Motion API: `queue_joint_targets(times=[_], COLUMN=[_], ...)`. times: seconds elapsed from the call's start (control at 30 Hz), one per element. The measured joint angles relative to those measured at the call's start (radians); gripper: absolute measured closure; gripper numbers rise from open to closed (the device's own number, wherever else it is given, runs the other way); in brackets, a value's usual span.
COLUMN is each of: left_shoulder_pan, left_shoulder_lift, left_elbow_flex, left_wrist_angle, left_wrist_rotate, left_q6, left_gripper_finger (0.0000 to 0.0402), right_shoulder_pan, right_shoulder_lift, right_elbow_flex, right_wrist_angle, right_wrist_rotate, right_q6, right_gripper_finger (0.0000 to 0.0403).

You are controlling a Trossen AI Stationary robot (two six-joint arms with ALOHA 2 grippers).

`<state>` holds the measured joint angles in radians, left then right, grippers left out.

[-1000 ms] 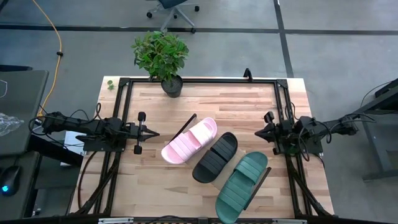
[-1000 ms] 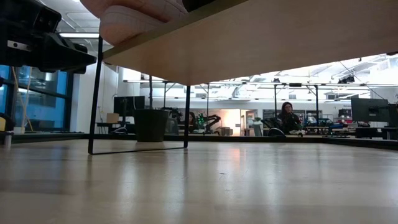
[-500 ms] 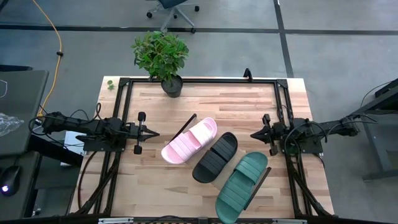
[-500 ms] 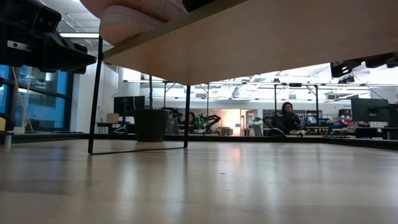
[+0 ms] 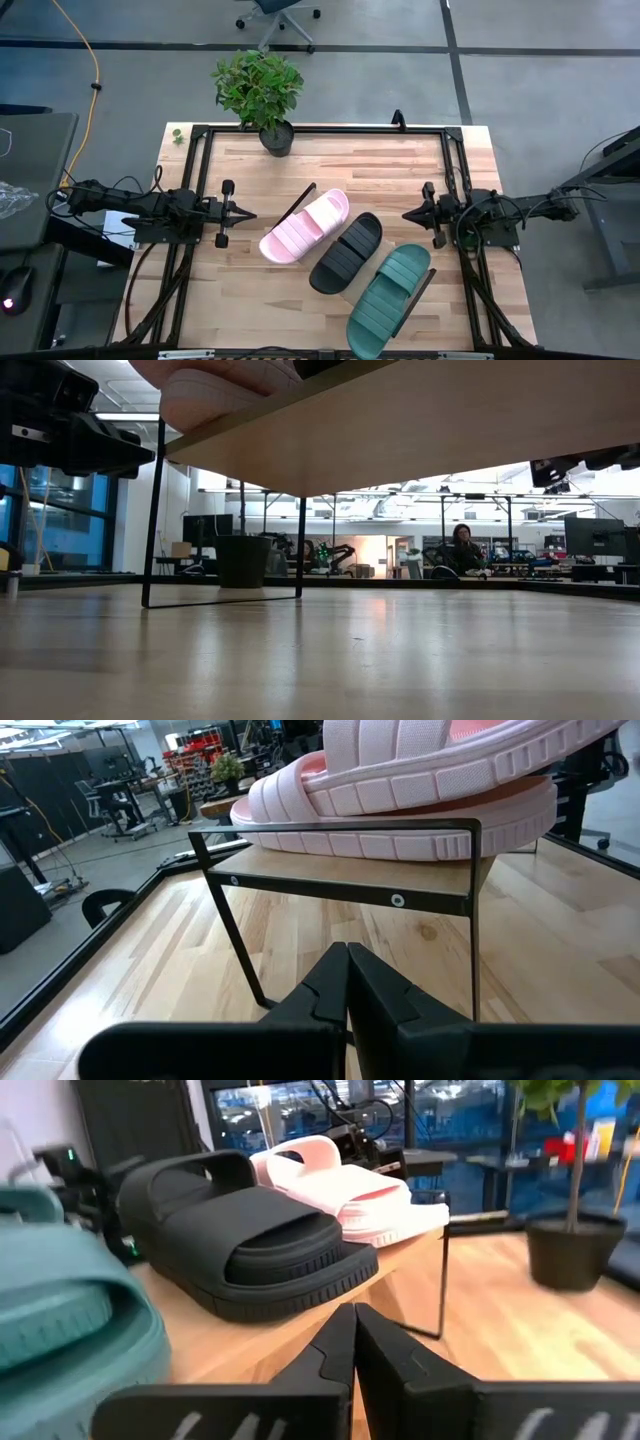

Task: Pick and place slides into the shelf
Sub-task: Return to Home Position

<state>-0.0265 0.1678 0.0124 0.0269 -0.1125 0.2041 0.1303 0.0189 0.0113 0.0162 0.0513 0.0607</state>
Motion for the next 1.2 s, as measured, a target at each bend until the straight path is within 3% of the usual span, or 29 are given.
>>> queue_joint_targets(times=[0.3, 1.2], left_shoulder_pan=[0.0, 0.0], left_shoulder_lift=[0.0, 0.0], left_elbow_flex=[0.0, 0.0], left_wrist_angle=[0.0, 0.0], left_wrist_rotate=[0.0, 0.0], left_q6=[0.0, 0.0], left_gripper_finger=[0.0401, 0.0401], right_shoulder_pan=[0.0, 0.0], right_shoulder_lift=[0.0, 0.0], right_elbow_flex=[0.0, 0.0], right_wrist_angle=[-0.001, -0.001], right_wrist_rotate=[0.0, 0.0], right_q6=[0.203, 0.201], right_gripper_finger=[0.0403, 0.0403])
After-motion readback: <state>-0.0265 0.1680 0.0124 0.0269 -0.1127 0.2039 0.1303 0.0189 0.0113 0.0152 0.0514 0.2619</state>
